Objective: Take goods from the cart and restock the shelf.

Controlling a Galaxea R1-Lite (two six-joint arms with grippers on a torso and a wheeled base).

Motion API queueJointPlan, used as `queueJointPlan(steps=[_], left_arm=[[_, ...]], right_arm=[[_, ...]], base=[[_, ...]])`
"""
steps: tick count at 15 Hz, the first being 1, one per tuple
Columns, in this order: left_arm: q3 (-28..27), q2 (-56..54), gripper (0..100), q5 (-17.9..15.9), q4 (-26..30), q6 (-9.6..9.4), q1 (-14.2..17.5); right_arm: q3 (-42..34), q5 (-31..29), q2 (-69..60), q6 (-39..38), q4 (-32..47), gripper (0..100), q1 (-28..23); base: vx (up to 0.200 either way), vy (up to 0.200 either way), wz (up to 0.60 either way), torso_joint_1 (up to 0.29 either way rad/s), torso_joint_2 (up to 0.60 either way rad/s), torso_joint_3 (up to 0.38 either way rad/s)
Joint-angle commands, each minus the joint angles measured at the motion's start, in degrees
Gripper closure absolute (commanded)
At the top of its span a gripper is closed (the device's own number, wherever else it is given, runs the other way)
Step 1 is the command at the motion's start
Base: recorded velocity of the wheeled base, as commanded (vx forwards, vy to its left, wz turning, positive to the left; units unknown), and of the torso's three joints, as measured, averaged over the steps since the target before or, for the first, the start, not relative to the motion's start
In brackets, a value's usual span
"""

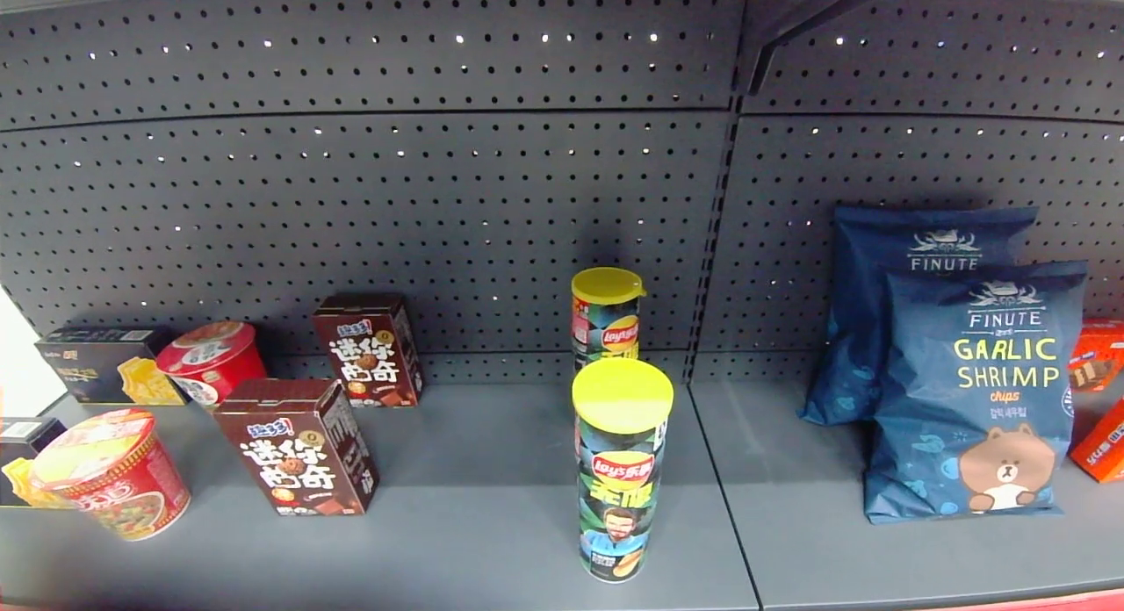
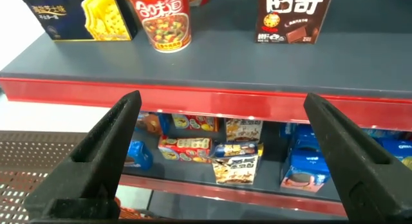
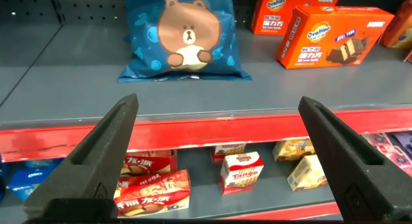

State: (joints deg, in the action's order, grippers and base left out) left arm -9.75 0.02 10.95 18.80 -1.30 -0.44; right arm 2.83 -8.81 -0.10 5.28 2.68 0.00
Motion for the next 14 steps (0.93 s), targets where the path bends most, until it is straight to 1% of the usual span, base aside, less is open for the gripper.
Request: queueJointPlan(steps=[1, 6, 14], left_arm=[[0.00, -0.02, 0, 0.04, -0.08, -0.01, 0.00], [0.00, -0.02, 0, 0.13, -0.08, 0.51, 0.00], [0.00, -0.02, 0, 0.13, 0.01, 0.51, 0.00]], right_arm=[[-0.02, 0.29, 0.10, 0.17, 0.04, 0, 0.00], [-0.02, 0.29, 0.10, 0.08, -0.05, 0, 0.00], [-0.02, 0.29, 0.10, -0.18, -0.05, 0, 0.00]], base=[[0.000, 0.000, 0.00, 0.000, 0.00, 0.000], [0.000, 0.000, 0.00, 0.000, 0.00, 0.000], [0.000, 0.000, 0.00, 0.000, 0.00, 0.000]])
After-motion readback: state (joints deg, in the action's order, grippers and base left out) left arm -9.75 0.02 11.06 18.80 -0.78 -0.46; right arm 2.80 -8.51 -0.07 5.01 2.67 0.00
